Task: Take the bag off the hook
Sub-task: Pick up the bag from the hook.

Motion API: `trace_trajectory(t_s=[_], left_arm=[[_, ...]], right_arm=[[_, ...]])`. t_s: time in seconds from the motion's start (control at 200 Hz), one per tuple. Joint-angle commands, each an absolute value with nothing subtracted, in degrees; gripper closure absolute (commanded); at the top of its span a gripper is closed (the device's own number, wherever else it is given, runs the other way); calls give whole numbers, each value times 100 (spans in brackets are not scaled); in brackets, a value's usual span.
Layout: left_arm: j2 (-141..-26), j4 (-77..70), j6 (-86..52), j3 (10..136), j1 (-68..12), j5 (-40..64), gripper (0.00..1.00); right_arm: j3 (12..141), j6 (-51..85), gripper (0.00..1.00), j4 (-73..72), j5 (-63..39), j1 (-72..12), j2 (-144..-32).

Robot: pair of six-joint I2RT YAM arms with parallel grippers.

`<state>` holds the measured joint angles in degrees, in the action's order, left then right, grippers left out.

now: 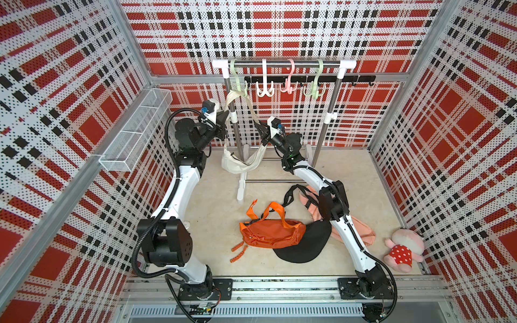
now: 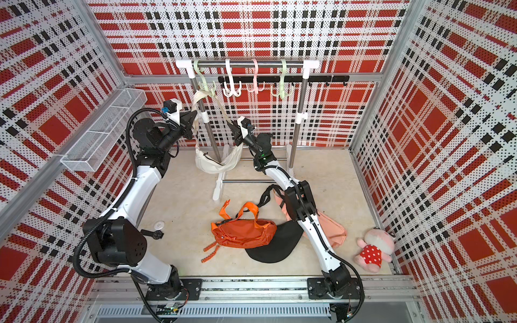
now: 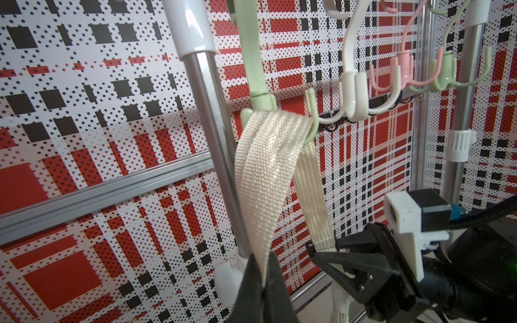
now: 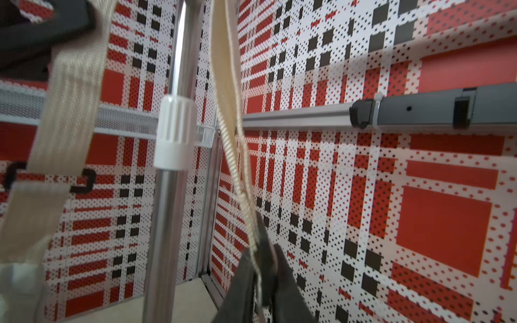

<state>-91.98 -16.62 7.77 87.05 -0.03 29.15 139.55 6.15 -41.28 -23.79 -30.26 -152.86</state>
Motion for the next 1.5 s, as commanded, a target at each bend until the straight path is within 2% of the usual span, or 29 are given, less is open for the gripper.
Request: trace_trajectory(t_s=[0.0, 0.05, 0.386, 0.982, 1.493], left_arm=[[-9097, -1882, 731, 8678, 66, 2874, 100], [-9097, -1915, 707, 8666, 75, 2874, 100], [-9193, -2156, 426, 8757, 105, 2953, 100], [-9448, -2602, -263, 9250, 115, 2804, 100], [-9630, -2663, -360, 9259, 61, 2698, 100]], right_arm=[[13879, 589, 97, -4254, -2531, -3076, -14858], [13722, 598, 100, -4318, -2512, -3085, -14767], [13588, 703, 100, -4390, -2463, -3120, -14431], [13559, 1156, 100, -4218, -1728, -3173, -13872], [13430, 1266, 100, -4310, -1907, -3173, -13825]])
